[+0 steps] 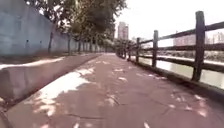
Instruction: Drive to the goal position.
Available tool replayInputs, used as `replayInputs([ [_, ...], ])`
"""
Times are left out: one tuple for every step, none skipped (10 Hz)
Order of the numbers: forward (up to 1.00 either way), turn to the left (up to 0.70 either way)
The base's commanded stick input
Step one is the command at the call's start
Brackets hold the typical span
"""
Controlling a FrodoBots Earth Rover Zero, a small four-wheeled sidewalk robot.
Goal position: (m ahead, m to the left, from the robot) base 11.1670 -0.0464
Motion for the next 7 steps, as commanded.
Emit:
replayInputs([
  [0.7,0.0],
  [0.7,0.0],
  [0.7,0.0],
  [0.7,0.0],
  [0.7,0.0],
  [0.7,0.0],
  [0.7,0.0],
])
